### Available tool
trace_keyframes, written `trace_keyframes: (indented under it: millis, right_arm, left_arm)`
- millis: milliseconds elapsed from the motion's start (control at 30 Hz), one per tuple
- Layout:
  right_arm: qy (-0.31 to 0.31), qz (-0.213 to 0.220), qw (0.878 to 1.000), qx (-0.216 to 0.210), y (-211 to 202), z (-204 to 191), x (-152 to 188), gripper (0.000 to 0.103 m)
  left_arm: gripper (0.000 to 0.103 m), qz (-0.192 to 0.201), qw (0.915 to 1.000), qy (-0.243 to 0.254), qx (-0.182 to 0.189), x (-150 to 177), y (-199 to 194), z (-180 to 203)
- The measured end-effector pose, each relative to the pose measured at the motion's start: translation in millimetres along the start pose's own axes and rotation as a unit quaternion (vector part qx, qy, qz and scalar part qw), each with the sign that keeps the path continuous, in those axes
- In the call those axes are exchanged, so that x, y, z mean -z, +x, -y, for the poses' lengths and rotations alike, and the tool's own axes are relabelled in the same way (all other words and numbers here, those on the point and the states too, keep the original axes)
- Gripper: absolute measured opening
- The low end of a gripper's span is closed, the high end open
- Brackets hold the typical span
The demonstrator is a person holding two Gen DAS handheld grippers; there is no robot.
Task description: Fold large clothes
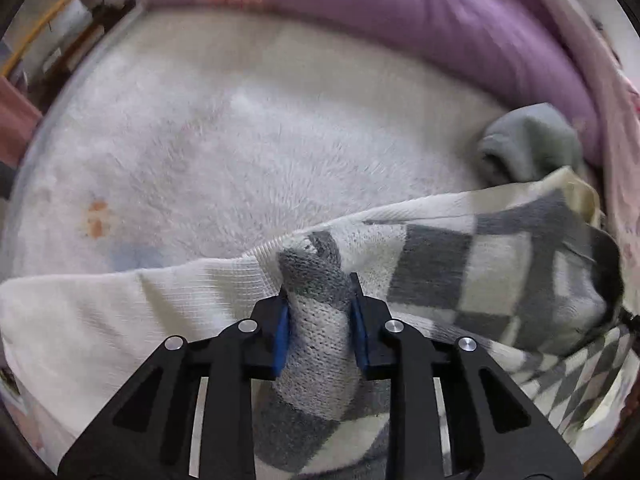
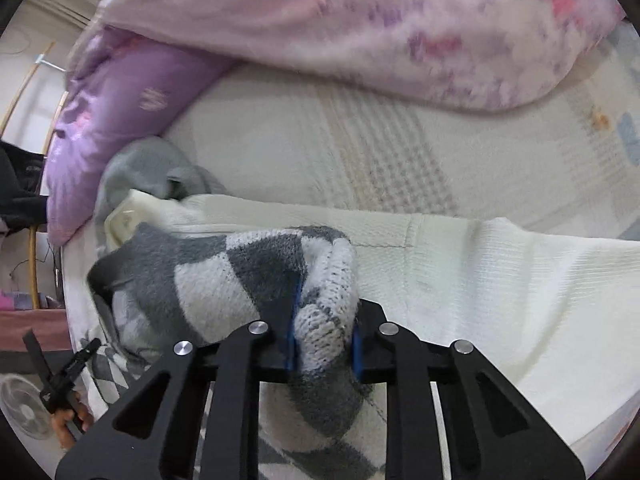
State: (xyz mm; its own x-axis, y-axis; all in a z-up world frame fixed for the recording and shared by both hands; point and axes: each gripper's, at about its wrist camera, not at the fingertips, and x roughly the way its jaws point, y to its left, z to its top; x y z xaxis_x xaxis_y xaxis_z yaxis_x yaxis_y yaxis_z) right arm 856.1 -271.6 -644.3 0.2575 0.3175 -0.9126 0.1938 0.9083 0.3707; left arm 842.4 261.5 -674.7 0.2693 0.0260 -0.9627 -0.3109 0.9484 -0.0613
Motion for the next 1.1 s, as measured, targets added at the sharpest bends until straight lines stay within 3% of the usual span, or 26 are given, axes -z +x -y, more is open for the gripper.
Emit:
trace_keyframes:
  millis: [200, 367, 467, 600, 700, 800, 867, 900, 933, 967, 1000, 1033, 1100]
  right_arm:
    - [-0.018, 0.078, 0.995, -0.06, -88.1, 3.2, 53.1, 0.015]
    - [-0.014, 0.094, 0.991, -0.096, -151.6, 27.4, 119.9, 0.015]
    - [-0.011, 0.08, 0.991, -0.109, -177.0, 45.6, 162.7, 0.015]
    - [-0.012, 0.036, 0.995, -0.088, -188.2, 73.6, 225.0, 0.016]
    - [-0.035, 0.008, 0.999, -0.037, -181.1, 89.2, 266.8, 0.02]
    - [-0.033, -0.022, 0.999, -0.01, -164.6, 107.4, 306.4, 0.036]
    - [-0.017, -0.023, 1.0, -0.011, -160.7, 113.2, 323.3, 0.036]
    - [-0.002, -0.018, 1.0, -0.01, -161.6, 115.9, 330.4, 0.041]
    - [0.026, -0.01, 1.0, -0.014, -164.3, 119.6, 340.4, 0.052]
    - [0.047, 0.001, 0.999, -0.019, -168.3, 122.5, 347.8, 0.056]
    - [0.073, 0.015, 0.997, -0.027, -173.1, 125.8, 356.1, 0.058]
    - [0.09, 0.02, 0.995, -0.041, -174.8, 127.0, 360.0, 0.059]
    - [0.138, 0.021, 0.985, -0.101, -171.8, 125.9, 368.4, 0.059]
  left_arm:
    - [0.024, 0.113, 0.9925, 0.042, 0.02, 46.2, -104.9, 6.2]
    - [0.023, 0.14, 0.9888, 0.04, 0.032, 116.7, -176.4, -1.8]
    - [0.023, 0.125, 0.9916, 0.018, 0.028, 170.6, -199.2, -23.4]
    - [0.023, 0.086, 0.9959, -0.028, 0.005, 246.7, -207.5, -50.0]
    - [0.017, 0.027, 0.9954, -0.088, -0.026, 309.5, -187.6, -71.6]
    - [0.017, -0.008, 0.9888, -0.149, -0.005, 353.0, -177.3, -84.7]
    - [0.017, -0.017, 0.9815, -0.187, 0.035, 375.7, -172.9, -87.5]
    - [0.018, -0.019, 0.979, -0.197, 0.049, 381.7, -172.1, -86.1]
    - [0.025, -0.016, 0.9765, -0.206, 0.063, 384.4, -170.6, -85.6]
    - [0.044, -0.011, 0.9728, -0.218, 0.078, 387.2, -170.2, -85.0]
    - [0.056, -0.002, 0.9678, -0.235, 0.09, 389.6, -169.1, -84.5]
    - [0.063, 0.006, 0.9645, -0.246, 0.097, 390.1, -168.4, -83.2]
    - [0.063, 0.019, 0.9585, -0.253, 0.131, 385.0, -165.9, -79.7]
